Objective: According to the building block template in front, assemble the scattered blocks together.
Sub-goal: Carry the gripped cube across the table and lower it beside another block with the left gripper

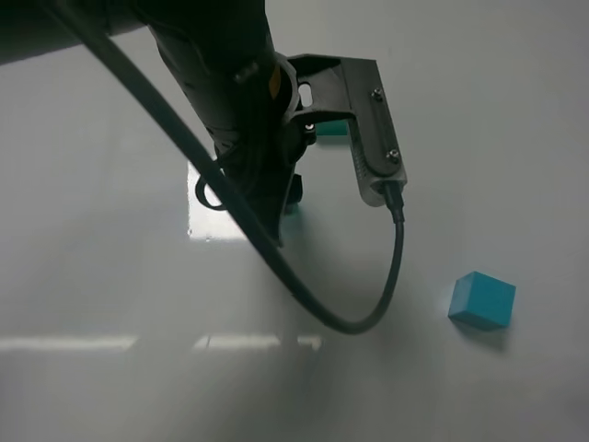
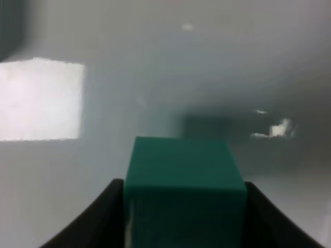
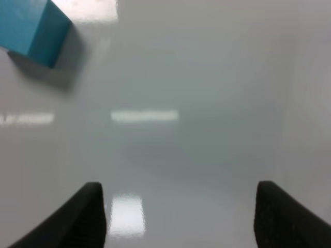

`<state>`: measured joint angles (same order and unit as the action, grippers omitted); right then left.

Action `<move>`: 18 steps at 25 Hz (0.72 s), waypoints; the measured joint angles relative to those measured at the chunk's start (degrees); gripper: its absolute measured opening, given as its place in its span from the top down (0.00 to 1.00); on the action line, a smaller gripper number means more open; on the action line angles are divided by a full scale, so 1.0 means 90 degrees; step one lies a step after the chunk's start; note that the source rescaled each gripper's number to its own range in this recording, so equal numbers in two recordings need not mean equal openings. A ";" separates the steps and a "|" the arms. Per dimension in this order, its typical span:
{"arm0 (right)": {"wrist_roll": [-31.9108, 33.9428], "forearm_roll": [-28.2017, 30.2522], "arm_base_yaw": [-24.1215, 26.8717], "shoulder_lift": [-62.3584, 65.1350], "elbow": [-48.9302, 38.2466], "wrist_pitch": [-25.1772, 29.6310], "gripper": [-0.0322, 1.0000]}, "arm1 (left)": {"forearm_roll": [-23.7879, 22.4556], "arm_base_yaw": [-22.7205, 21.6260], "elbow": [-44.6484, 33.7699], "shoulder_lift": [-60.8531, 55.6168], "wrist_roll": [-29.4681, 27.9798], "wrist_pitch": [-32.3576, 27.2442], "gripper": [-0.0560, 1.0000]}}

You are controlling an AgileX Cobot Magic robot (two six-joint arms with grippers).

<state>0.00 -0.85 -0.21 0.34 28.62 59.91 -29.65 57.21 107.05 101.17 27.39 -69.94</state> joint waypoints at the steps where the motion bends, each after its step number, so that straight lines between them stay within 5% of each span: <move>1: 0.0000 0.0000 0.0000 0.0000 0.0000 0.0000 0.44 | 0.0015 0.0000 0.0000 0.0035 0.0015 0.0000 0.95; 18: 0.0000 0.0000 0.0000 0.0000 0.0000 0.0000 0.44 | 0.0214 0.0000 0.0027 0.0438 0.0150 0.0294 0.95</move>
<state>0.00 -0.85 -0.21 0.34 28.62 59.91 -27.72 57.21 107.29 105.11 28.74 -67.30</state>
